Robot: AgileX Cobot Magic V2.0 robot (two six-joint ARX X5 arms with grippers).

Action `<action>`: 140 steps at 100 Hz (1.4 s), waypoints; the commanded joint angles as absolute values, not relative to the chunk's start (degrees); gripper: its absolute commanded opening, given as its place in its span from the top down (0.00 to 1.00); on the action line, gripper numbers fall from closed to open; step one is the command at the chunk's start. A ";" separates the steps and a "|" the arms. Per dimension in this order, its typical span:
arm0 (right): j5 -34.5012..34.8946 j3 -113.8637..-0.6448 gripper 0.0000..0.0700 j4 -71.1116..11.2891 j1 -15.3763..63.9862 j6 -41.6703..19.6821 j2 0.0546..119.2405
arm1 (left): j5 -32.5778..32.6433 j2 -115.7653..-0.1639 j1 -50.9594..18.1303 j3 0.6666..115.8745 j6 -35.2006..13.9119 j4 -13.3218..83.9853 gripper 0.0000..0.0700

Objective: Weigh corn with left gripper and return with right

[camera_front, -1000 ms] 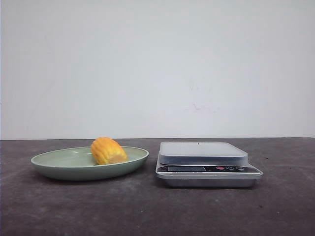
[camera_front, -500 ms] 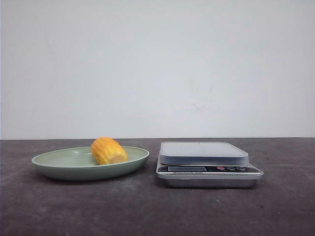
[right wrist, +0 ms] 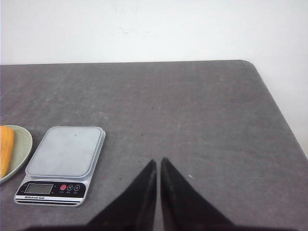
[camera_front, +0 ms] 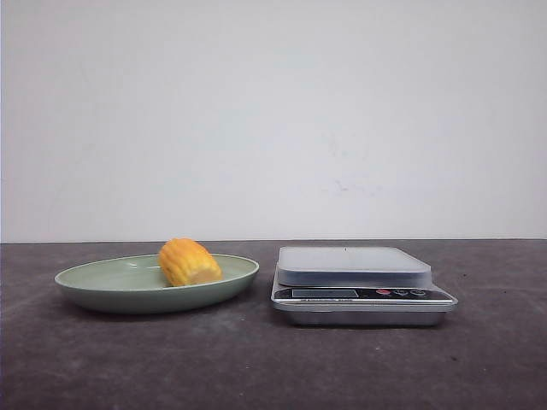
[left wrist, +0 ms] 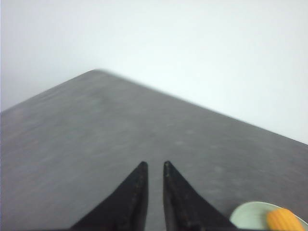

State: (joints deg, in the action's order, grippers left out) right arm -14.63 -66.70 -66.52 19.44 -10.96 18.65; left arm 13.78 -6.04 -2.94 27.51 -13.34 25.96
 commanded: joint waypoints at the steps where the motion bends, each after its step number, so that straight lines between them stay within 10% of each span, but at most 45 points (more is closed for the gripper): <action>1: -14.68 -67.48 0.99 -65.84 19.59 -11.57 18.83 | 7.42 -4.93 -1.58 21.26 -8.99 18.94 0.97; 30: -14.66 -67.51 0.99 -65.84 19.59 -11.57 18.83 | -0.51 -0.19 1.91 3.99 -9.72 12.08 0.97; 140: -14.66 -67.53 0.99 -65.84 19.59 -11.57 18.83 | -1.34 -0.19 1.52 1.83 -6.52 13.54 0.97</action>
